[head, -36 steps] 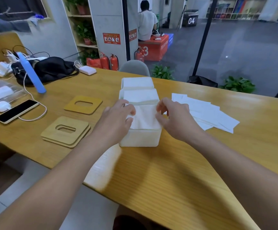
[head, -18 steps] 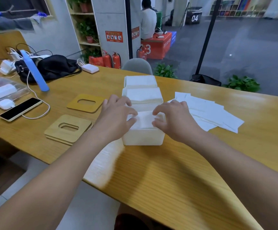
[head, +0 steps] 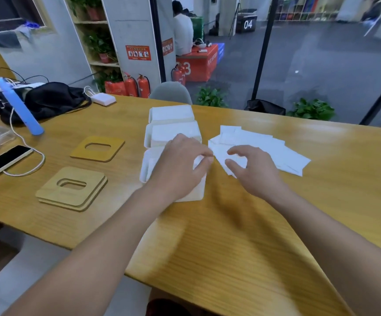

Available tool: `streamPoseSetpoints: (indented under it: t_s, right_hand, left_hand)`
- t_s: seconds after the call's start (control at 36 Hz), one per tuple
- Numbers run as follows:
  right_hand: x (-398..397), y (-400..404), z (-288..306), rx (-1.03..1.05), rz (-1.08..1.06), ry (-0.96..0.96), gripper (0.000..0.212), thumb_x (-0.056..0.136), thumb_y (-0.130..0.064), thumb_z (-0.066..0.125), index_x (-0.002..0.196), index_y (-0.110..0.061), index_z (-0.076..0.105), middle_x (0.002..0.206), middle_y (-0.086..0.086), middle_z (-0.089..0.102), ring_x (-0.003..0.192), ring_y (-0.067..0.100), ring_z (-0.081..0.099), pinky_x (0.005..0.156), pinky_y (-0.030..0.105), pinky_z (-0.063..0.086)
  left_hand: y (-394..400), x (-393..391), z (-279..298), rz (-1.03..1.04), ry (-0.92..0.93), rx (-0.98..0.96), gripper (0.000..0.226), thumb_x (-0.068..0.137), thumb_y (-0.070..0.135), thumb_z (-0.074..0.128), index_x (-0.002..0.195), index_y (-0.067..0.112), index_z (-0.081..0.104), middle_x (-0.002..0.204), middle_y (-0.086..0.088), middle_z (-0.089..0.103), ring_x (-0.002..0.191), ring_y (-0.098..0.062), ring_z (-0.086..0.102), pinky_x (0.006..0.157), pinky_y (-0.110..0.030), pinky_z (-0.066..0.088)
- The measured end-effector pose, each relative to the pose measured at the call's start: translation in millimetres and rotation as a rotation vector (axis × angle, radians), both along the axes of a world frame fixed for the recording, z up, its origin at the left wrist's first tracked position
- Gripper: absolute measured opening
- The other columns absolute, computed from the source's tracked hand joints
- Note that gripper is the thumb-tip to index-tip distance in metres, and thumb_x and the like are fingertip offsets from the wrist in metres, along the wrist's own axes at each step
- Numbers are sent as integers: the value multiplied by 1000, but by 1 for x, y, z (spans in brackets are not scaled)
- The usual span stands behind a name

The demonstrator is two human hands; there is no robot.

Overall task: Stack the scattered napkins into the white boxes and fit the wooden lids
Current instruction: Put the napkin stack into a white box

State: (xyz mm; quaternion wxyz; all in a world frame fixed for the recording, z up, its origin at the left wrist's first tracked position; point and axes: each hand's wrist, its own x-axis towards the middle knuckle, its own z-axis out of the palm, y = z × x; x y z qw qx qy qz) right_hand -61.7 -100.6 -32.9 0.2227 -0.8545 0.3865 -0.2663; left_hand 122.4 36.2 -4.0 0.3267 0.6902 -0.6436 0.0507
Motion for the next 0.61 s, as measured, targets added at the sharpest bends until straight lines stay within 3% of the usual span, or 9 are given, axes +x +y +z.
streamPoseSetpoints:
  t_s: [0.06, 0.14, 0.28, 0.39, 0.47, 0.53, 0.61]
  right_hand:
    - [-15, -10, -17, -5, 3, 134, 45, 102, -46, 69, 141, -23, 68, 146, -8, 66, 140, 18, 56, 119, 46, 41]
    - [-37, -22, -40, -19, 10, 286, 57, 101, -56, 63, 145, -19, 61, 150, -2, 62, 144, 25, 53, 117, 45, 40]
    - [-69, -30, -61, -99, 13, 351, 80, 93, -76, 34, 149, -24, 57, 161, -8, 51, 153, 13, 39, 121, 46, 33]
    - [-89, -30, -67, -119, 42, 330, 68, 96, -74, 38, 144, -30, 57, 157, -15, 53, 151, 10, 41, 118, 44, 35]
    - [-105, -21, -65, -101, 48, 271, 64, 96, -73, 37, 136, -29, 61, 146, -15, 59, 145, 10, 45, 114, 41, 35]
    - [-117, -14, -64, -126, 44, 247, 58, 98, -69, 46, 134, -28, 63, 146, -14, 60, 145, 10, 45, 114, 38, 33]
    - [-133, -12, -67, -167, 32, 177, 39, 101, -56, 63, 124, -25, 71, 137, -13, 68, 138, 10, 50, 110, 34, 32]
  left_hand:
    - [-12, -19, -6, -21, -7, -37, 18, 107, 31, 62, 109, 27, 80, 107, 14, 76, 109, -16, 53, 99, -44, 49]
    - [-28, -44, -15, -40, -45, -45, 18, 106, 27, 61, 105, 24, 79, 103, 11, 76, 103, -20, 55, 95, -45, 51]
    - [-45, -74, -26, -76, -87, -9, 17, 105, 28, 63, 109, 22, 79, 106, 9, 76, 106, -21, 56, 94, -40, 51]
    - [-58, -94, -39, -93, -54, 95, 25, 107, 32, 59, 121, 22, 77, 118, 9, 74, 117, -20, 58, 98, -42, 51]
    - [-68, -109, -54, -94, -48, 219, 31, 108, 34, 58, 135, 25, 71, 136, 11, 68, 129, -16, 51, 106, -33, 44]
    - [-74, -116, -65, -100, -38, 245, 35, 107, 33, 60, 141, 25, 68, 144, 11, 64, 137, -16, 48, 113, -28, 37]
    - [-84, -122, -81, -85, -42, 271, 41, 107, 37, 60, 146, 26, 65, 155, 9, 57, 146, -19, 42, 121, -36, 33]
